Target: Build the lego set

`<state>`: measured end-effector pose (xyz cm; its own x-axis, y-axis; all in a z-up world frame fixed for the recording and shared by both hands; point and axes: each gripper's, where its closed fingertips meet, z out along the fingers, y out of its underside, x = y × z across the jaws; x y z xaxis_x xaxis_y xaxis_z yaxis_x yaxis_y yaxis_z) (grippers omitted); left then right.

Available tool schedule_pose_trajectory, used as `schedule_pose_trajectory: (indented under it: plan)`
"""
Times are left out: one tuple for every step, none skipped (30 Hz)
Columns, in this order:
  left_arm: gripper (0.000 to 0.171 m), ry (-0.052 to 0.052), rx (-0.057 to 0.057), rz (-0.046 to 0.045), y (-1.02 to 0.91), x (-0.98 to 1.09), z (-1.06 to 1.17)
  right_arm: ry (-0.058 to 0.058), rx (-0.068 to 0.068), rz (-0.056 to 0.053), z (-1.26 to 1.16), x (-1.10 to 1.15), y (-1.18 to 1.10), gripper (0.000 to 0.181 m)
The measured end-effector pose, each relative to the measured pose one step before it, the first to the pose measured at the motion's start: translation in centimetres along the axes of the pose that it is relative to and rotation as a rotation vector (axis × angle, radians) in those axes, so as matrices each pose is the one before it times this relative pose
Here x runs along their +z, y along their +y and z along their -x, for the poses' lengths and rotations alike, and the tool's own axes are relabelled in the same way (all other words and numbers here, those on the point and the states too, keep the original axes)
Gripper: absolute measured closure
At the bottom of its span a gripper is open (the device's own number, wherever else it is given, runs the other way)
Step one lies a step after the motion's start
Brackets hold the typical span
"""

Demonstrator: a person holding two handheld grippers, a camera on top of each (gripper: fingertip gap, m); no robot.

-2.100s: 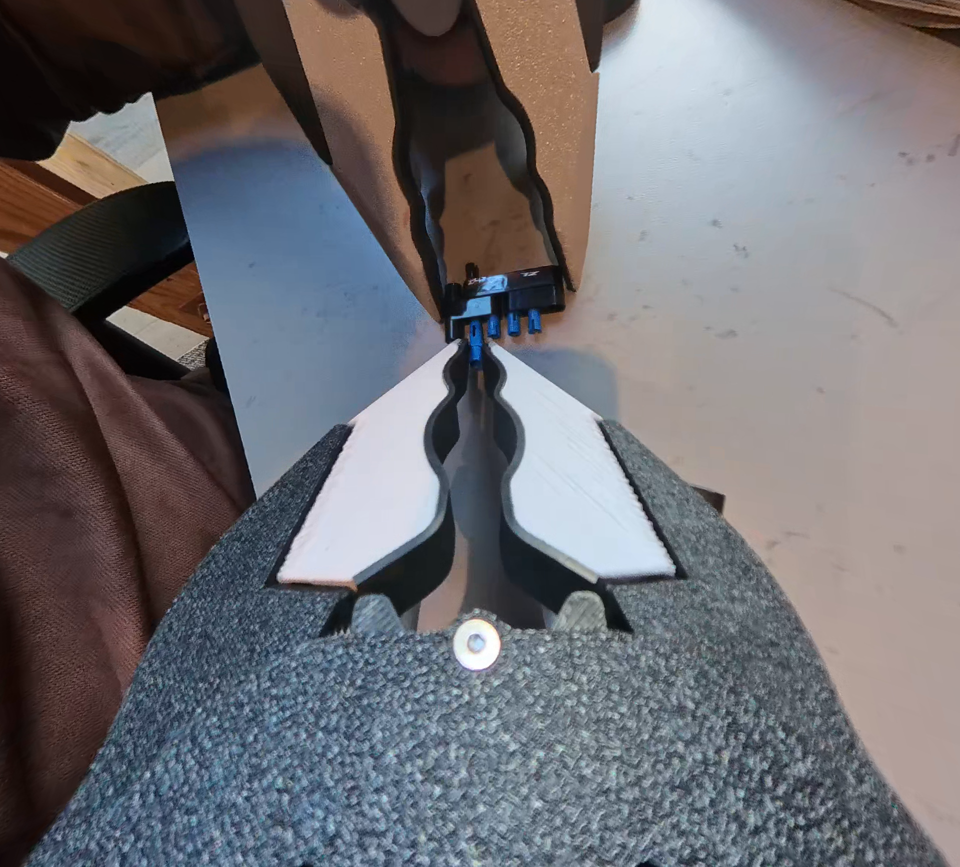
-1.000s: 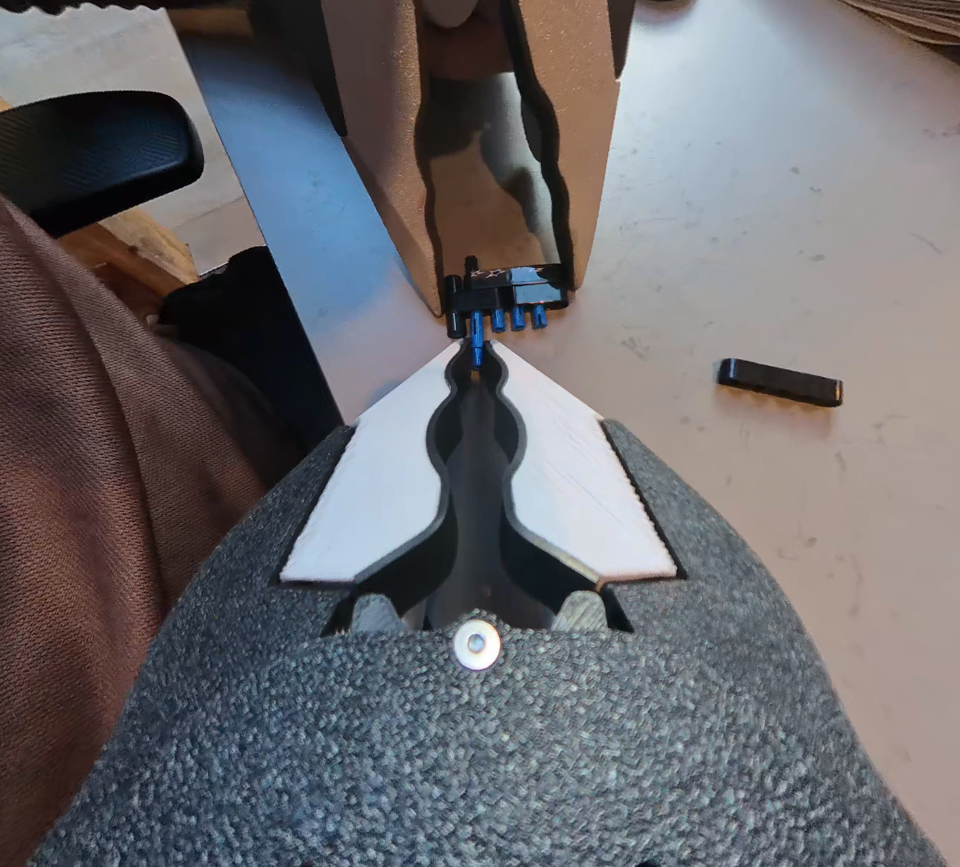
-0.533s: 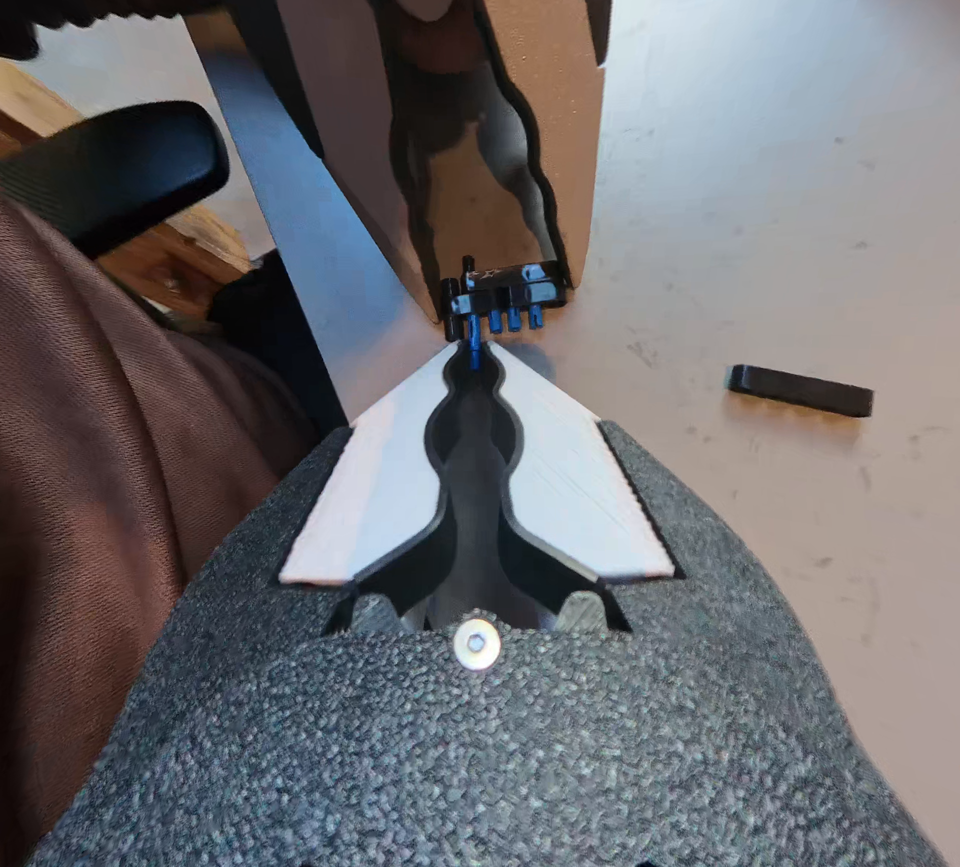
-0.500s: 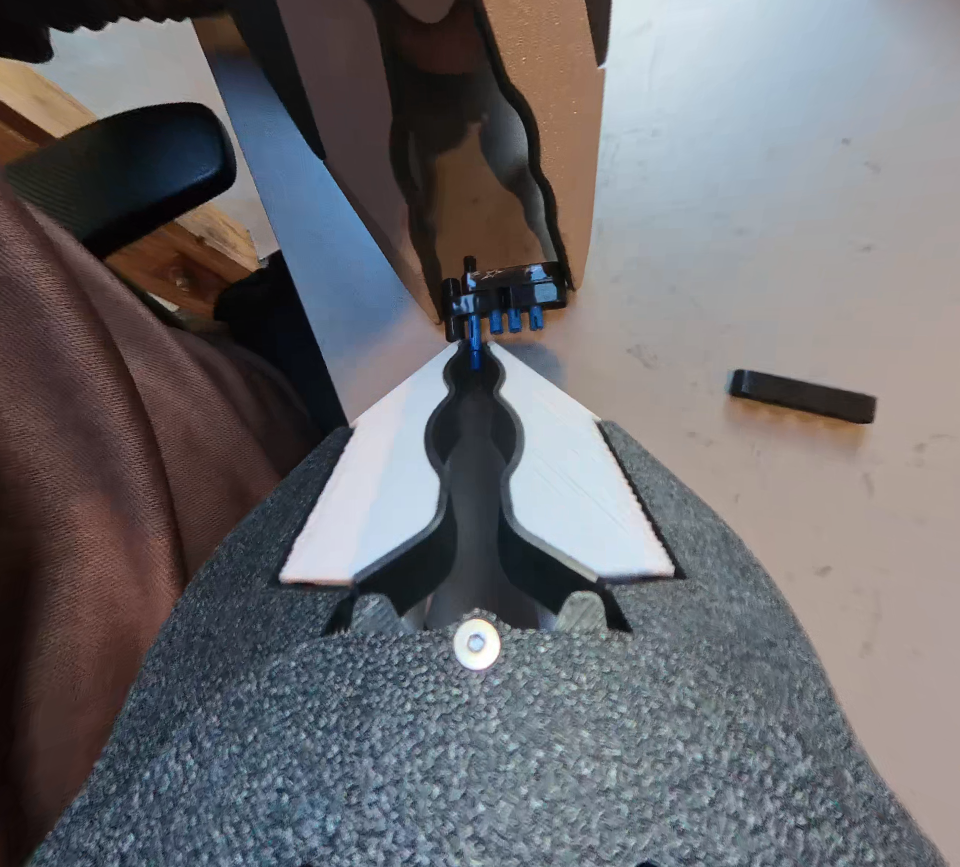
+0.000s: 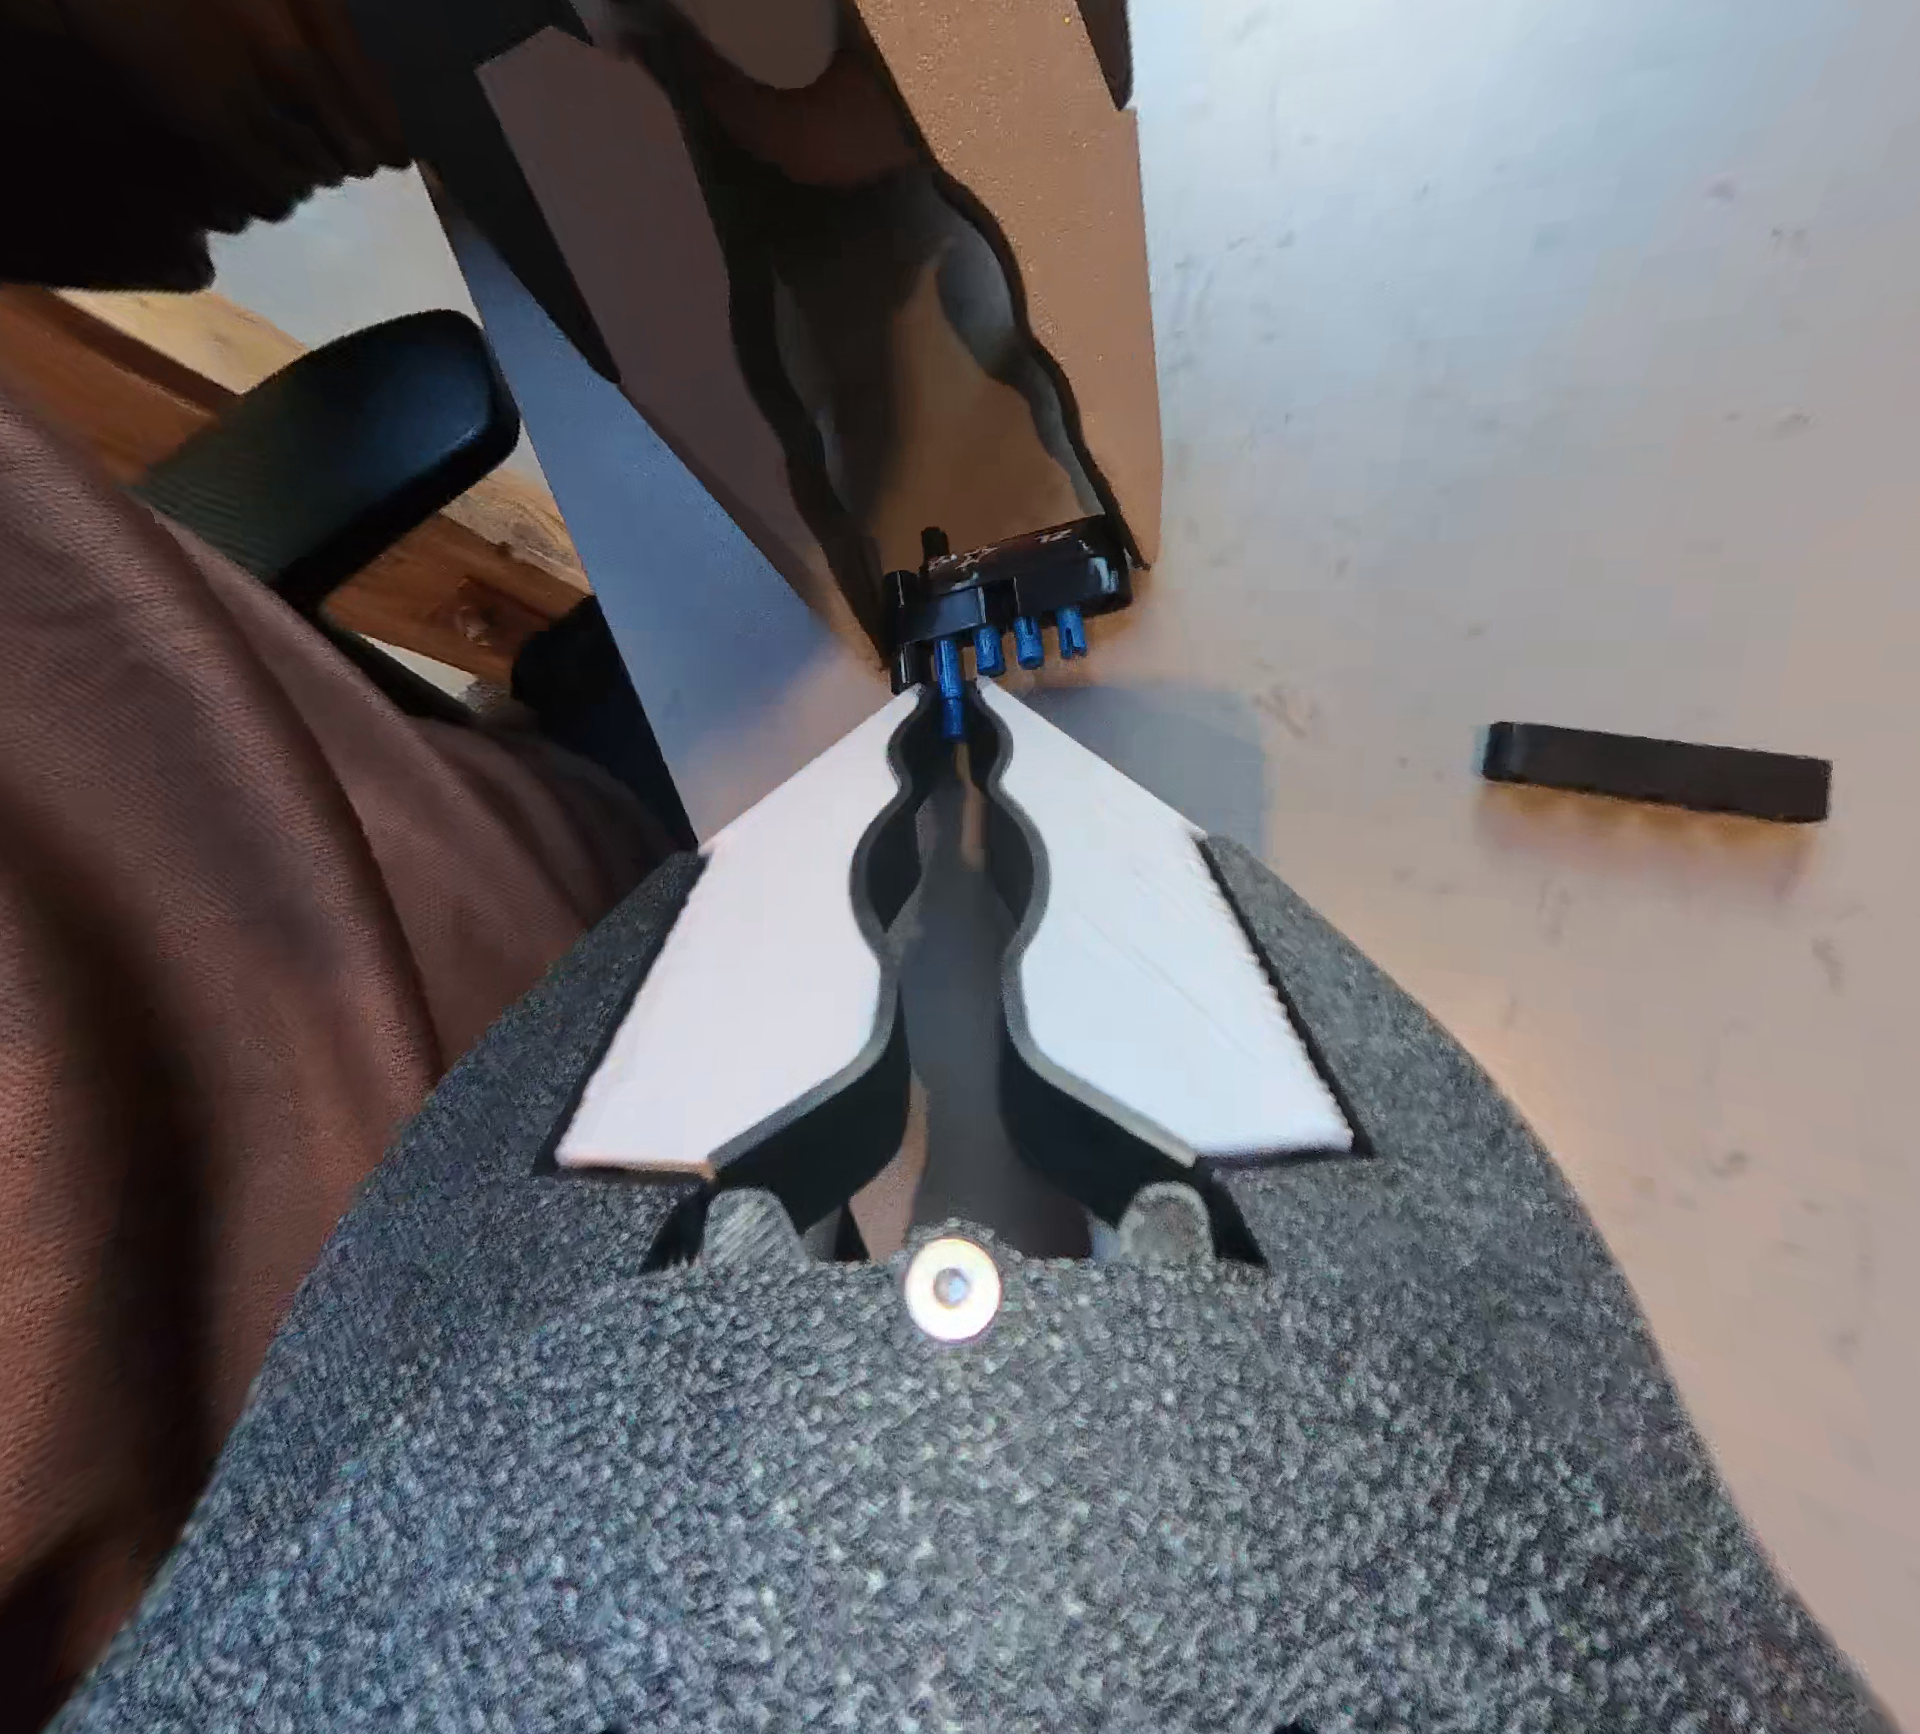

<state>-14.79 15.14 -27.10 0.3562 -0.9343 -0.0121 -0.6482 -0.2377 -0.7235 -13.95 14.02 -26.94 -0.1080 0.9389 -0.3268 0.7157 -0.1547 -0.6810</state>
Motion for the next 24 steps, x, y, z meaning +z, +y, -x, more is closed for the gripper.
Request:
schedule_pose_trajectory:
  plan:
    - [0.125,0.0003,0.0053,-0.00084,-0.053,0.062,-0.068,0.0026,-0.0298,0.0043,0.024,-0.106,0.112,0.175]
    - [0.125,0.0024,0.0038,-0.0002,-0.077,0.077,-0.121,0.0037,-0.0331,0.0053,0.101,-0.143,0.123,0.175]
    - [0.125,0.0019,-0.0011,0.00006,-0.015,0.016,-0.033,0.0044,-0.0276,-0.0022,0.029,-0.199,0.025,0.174]
    - [0.125,0.0015,-0.0023,0.0,0.004,-0.003,0.008,0.0054,-0.0115,-0.0114,-0.071,-0.236,-0.103,0.172]
    - [0.125,0.0004,-0.0003,0.00009,-0.001,0.002,0.002,0.003,0.0053,-0.0121,-0.15,-0.242,-0.115,0.167]
    - [0.125,0.0,-0.0001,0.0,0.002,-0.003,-0.01,-0.0098,0.0085,-0.0061,-0.012,-0.215,-0.038,0.167]
    - [0.125,-0.0002,0.0001,-0.00009,-0.001,0.001,0.004,-0.0137,0.0008,0.0016,0.078,-0.156,0.093,0.172]
    - [0.125,0.0,-0.0002,0.0,0.0,0.0,-0.001,0.0035,-0.011,0.0048,-0.067,-0.106,0.152,0.178]
    - [0.125,-0.0001,-0.0003,-0.00001,-0.002,0.003,0.009,0.0129,-0.0202,0.008,-0.125,-0.033,0.171,0.181]
    - [0.125,-0.0007,-0.0009,-0.00006,-0.003,0.003,0.013,0.0076,-0.02,0.0122,-0.011,0.06,0.181,0.181]
    - [0.125,-0.0009,-0.0009,-0.00007,0.003,-0.004,0.019,0.0001,-0.014,0.0115,0.107,0.129,0.139,0.181]
    - [0.125,-0.0016,-0.0011,0.00006,-0.004,0.005,0.033,0.0001,-0.0094,0.0081,0.083,0.136,0.101,0.181]
    - [0.125,-0.0003,-0.0008,0.00012,0.002,-0.001,-0.001,0.0017,-0.0078,0.0009,0.014,0.066,0.026,0.181]
    - [0.125,-0.0007,0.0001,0.00002,0.0,0.0,0.01,-0.0015,-0.0031,-0.0013,-0.009,0.006,-0.003,0.181]
    - [0.125,-0.0007,-0.0002,0.00007,0.001,-0.001,0.009,-0.0044,0.0017,-0.0019,0.002,0.007,0.002,0.181]
    - [0.125,-0.0001,-0.0003,0.0001,0.001,-0.001,0.0,-0.0034,-0.0011,-0.0001,0.017,0.008,0.013,0.181]
    - [0.125,-0.0003,-0.0001,-0.00004,0.0,0.0,0.004,0.0012,-0.0097,0.0016,-0.003,-0.008,0.014,0.181]
    - [0.125,-0.0009,-0.0001,-0.00022,-0.01,0.008,0.008,0.0073,-0.0133,0.0034,-0.084,-0.049,0.029,0.178]
    - [0.125,0.0002,-0.0013,-0.00003,0.001,-0.001,0.011,0.0069,-0.0074,0.0078,-0.111,-0.074,0.107,0.175]
    - [0.125,0.0002,-0.0002,-0.00011,-0.002,0.001,-0.004,-0.0028,0.0006,0.0054,-0.013,-0.054,0.12,0.175]
    - [0.125,0.0,0.0,0.00002,0.0,0.0,0.001,-0.008,0.0044,-0.0015,0.054,-0.031,0.04,0.178]
    - [0.125,0.0001,0.0,-0.00004,-0.001,0.0,-0.001,-0.0055,0.0003,-0.0028,0.043,0.045,0.026,0.181]
    - [0.125,0.0001,-0.0001,-0.00002,-0.003,0.003,0.007,-0.0026,-0.0047,-0.0001,0.042,0.072,-0.018,0.181]
    - [0.125,-0.0003,-0.0004,-0.00017,-0.009,0.008,-0.003,0.0017,-0.0099,0.0006,0.033,0.08,-0.07,0.181]
